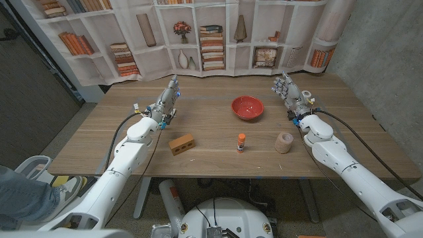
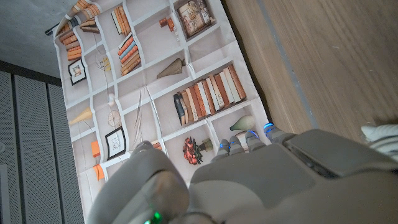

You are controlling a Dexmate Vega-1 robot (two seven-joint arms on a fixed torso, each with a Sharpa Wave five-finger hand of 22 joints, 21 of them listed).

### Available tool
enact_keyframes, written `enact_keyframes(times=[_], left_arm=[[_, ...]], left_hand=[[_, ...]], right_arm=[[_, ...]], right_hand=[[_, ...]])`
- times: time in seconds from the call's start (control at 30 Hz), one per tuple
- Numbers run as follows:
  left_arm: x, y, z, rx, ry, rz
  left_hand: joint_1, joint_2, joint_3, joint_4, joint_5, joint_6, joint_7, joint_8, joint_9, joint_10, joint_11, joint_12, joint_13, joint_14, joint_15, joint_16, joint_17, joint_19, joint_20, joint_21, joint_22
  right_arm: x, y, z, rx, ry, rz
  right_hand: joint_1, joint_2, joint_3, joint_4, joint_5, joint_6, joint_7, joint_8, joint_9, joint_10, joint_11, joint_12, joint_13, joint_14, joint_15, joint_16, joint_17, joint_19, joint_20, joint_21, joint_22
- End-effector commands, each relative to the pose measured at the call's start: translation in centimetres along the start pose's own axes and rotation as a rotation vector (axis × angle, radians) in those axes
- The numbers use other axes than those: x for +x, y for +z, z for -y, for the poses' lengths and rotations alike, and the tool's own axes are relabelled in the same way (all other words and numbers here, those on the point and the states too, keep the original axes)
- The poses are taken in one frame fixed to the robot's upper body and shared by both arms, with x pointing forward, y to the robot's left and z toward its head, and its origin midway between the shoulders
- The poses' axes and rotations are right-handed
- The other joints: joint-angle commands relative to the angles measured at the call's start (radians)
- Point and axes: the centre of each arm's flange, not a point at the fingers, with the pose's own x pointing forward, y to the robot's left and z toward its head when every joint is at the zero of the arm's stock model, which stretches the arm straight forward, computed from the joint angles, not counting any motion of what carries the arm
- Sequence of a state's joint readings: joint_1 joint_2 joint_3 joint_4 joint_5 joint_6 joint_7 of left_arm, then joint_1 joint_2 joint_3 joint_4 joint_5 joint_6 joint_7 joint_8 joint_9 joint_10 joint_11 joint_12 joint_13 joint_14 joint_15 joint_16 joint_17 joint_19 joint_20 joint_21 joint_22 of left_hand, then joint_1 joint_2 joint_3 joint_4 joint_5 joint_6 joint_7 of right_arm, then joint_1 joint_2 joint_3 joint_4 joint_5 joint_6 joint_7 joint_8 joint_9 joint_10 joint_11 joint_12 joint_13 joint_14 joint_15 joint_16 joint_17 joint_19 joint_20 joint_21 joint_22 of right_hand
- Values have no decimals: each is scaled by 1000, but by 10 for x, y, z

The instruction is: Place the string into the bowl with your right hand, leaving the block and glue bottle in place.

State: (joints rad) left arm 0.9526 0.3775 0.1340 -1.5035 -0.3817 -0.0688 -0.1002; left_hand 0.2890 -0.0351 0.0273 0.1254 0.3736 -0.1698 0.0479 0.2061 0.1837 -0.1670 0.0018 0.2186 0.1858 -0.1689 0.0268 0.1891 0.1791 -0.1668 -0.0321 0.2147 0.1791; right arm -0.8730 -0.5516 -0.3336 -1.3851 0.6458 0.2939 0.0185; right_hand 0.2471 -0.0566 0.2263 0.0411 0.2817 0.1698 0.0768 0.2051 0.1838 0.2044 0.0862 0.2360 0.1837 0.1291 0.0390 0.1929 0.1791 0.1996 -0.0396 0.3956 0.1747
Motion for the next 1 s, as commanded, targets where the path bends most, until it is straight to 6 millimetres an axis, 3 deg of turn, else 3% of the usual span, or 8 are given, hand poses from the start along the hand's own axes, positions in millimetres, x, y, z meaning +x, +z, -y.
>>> enact_keyframes(times=[0.03,1.0], left_arm=[[-4,1,1,1,5,5],[-10,-2,3,17,-48,3]], left_hand=[[13,0,0,-3,8,-16,8,9,4,-9,2,7,4,-77,3,6,3,-112,-8,-4,3],[22,6,-4,-8,13,-11,5,6,4,-6,1,4,4,-74,1,4,3,-112,-7,-6,3]], right_arm=[[-6,9,6,-5,-12,24],[-18,27,14,-32,10,51]], right_hand=[[10,-2,1,-5,3,18,-1,5,4,15,0,6,2,13,-4,9,2,11,-6,-3,2],[13,1,-2,-10,2,14,0,-2,4,11,2,-2,1,8,2,1,3,1,-2,-22,2]])
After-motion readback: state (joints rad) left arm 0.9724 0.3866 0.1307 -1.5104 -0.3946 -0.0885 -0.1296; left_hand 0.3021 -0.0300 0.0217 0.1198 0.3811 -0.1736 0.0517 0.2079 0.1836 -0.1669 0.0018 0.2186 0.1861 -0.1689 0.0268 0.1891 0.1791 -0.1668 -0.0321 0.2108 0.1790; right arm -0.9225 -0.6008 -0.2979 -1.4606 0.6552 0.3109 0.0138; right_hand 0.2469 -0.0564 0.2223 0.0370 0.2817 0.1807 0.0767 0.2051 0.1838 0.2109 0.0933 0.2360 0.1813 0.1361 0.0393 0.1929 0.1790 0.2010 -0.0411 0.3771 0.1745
